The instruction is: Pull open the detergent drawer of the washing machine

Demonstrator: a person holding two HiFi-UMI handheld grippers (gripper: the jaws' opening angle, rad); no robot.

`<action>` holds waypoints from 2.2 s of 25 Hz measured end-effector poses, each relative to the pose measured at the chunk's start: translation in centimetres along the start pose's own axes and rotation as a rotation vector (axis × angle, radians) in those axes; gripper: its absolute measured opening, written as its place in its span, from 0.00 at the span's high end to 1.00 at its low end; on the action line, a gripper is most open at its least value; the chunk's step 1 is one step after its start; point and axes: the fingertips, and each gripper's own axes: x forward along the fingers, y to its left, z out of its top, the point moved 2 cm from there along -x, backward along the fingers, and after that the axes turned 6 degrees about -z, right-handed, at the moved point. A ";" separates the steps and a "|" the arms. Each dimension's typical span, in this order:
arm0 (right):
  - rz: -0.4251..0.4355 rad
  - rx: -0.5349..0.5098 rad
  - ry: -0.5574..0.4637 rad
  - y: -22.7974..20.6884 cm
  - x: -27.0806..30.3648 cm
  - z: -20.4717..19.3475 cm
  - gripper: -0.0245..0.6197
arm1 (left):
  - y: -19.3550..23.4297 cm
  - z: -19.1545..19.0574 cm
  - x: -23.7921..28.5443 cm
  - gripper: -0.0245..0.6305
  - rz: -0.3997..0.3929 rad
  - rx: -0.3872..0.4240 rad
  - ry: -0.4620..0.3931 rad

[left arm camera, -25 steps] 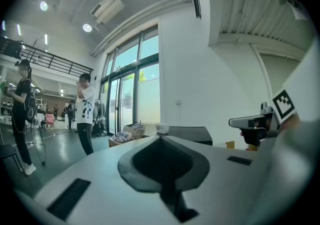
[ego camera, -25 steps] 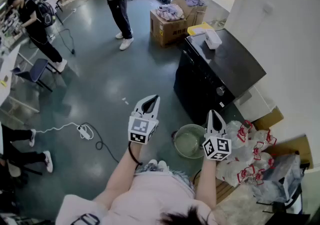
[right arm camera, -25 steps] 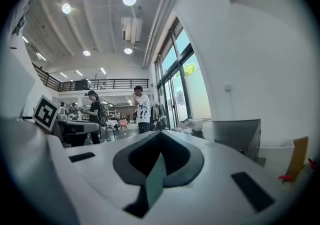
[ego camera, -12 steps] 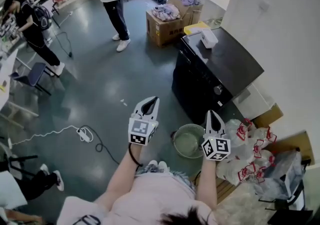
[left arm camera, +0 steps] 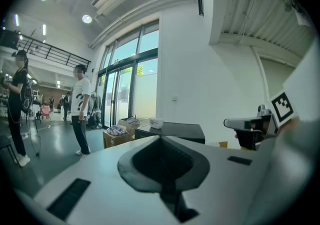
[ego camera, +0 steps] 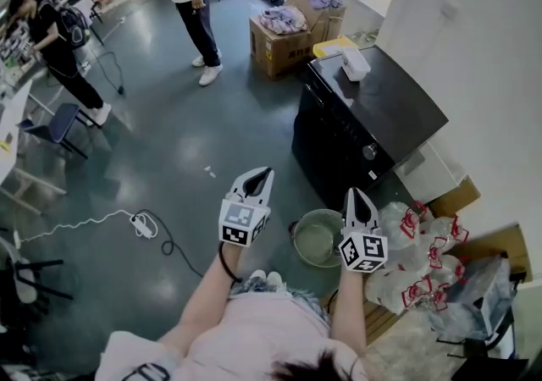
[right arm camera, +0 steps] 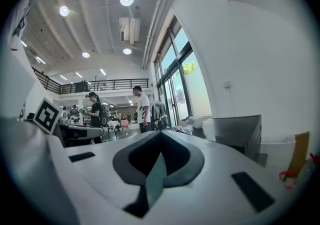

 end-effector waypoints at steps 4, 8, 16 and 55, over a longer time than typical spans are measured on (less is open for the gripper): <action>0.015 0.015 -0.007 0.0 -0.2 0.3 0.94 | 0.1 0.9 -0.2 0.92 -0.010 -0.054 -0.043; 0.040 0.042 -0.024 0.1 -0.4 0.6 0.87 | 0.2 1.0 -0.2 0.92 -0.031 -0.078 -0.046; 0.083 0.100 -0.059 0.2 -0.3 1.0 0.46 | -0.4 0.9 -0.3 0.48 -0.114 -0.107 -0.059; -0.029 0.115 -0.061 -0.2 13.5 -1.0 0.25 | 12.7 0.6 7.3 0.37 -0.149 -0.081 -0.069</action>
